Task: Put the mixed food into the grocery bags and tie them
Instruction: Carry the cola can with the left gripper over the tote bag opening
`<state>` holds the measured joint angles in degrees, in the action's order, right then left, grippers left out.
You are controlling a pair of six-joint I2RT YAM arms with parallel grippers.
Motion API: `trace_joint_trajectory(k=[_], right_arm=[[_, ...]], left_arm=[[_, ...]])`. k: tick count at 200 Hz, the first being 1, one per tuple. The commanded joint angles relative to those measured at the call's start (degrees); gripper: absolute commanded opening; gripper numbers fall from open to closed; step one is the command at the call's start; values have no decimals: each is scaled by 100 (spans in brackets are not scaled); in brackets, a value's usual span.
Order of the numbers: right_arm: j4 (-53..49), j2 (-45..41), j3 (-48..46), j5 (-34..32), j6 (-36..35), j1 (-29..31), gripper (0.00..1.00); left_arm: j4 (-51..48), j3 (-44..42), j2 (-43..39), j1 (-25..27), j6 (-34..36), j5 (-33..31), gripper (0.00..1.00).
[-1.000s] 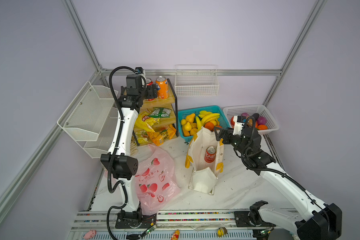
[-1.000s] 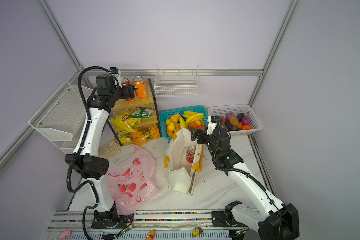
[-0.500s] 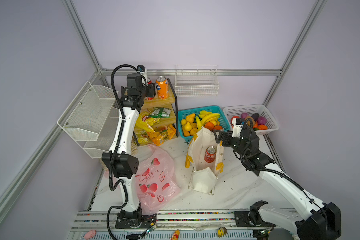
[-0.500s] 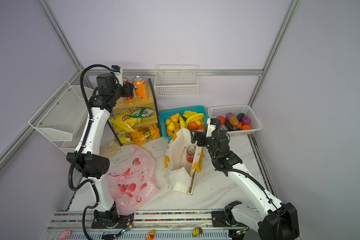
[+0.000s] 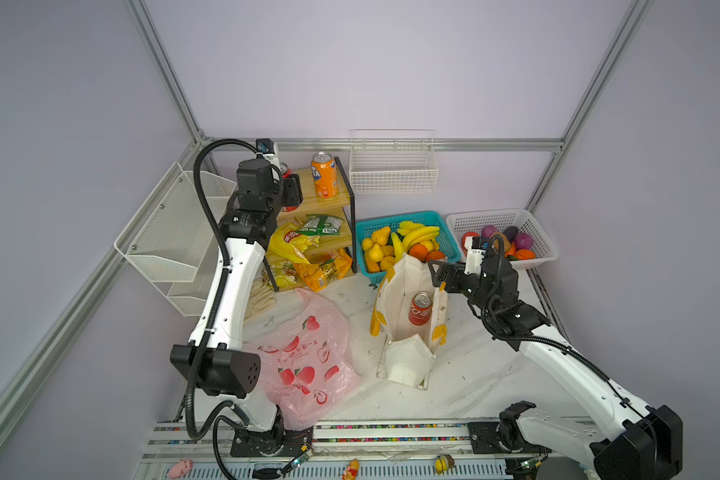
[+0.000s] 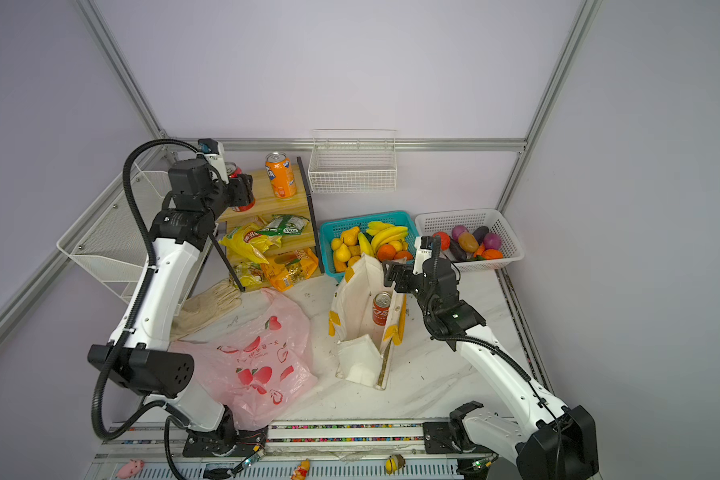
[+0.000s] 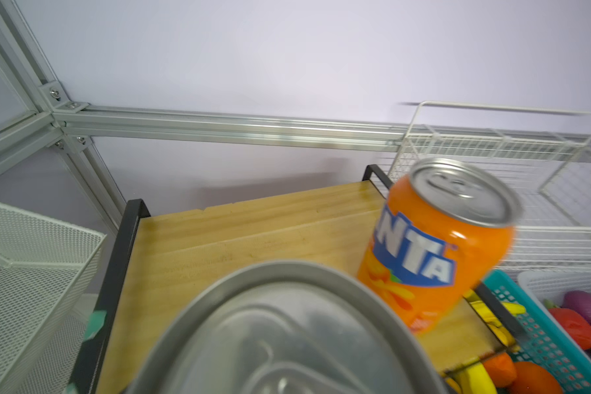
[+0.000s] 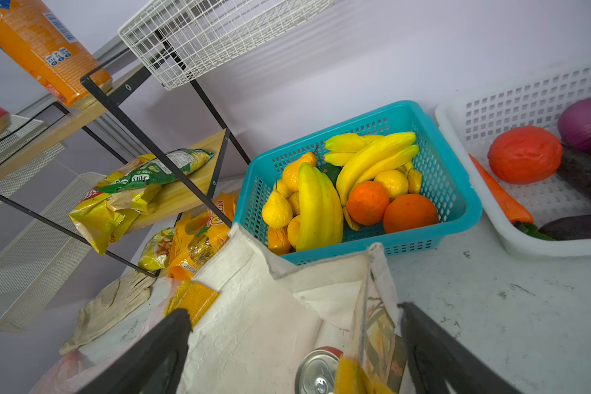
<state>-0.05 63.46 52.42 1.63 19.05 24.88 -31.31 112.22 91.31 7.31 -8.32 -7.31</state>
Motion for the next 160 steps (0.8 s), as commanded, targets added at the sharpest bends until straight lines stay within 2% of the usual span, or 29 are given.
trace_joint_trajectory(k=[1, 29, 56, 63, 104, 131, 160], right_arm=[[-190, 35, 297, -163, -313, -1, 97], [-405, 27, 463, -307, -531, 2, 97], [-681, 109, 553, -248, -670, -10, 97], [-812, 151, 582, -258, -700, -10, 97], [-1170, 243, 489, -179, -647, -14, 95], [-1357, 427, 475, -148, -631, -17, 90], [-1345, 506, 359, -124, -606, -17, 75]], left_arm=[[1329, -636, -971, 540, -164, 6, 50], [1603, -1518, -1802, 1511, -35, -279, 51], [1957, -2372, -2153, 2347, -363, -257, 51], [2080, -2597, -2187, 2540, -632, -199, 51], [3001, -3699, -1927, 3614, -1042, -184, 51], [3529, -4117, -1579, 3991, -1106, -87, 51], [3809, -4278, -1227, 4208, -1149, 7, 51]])
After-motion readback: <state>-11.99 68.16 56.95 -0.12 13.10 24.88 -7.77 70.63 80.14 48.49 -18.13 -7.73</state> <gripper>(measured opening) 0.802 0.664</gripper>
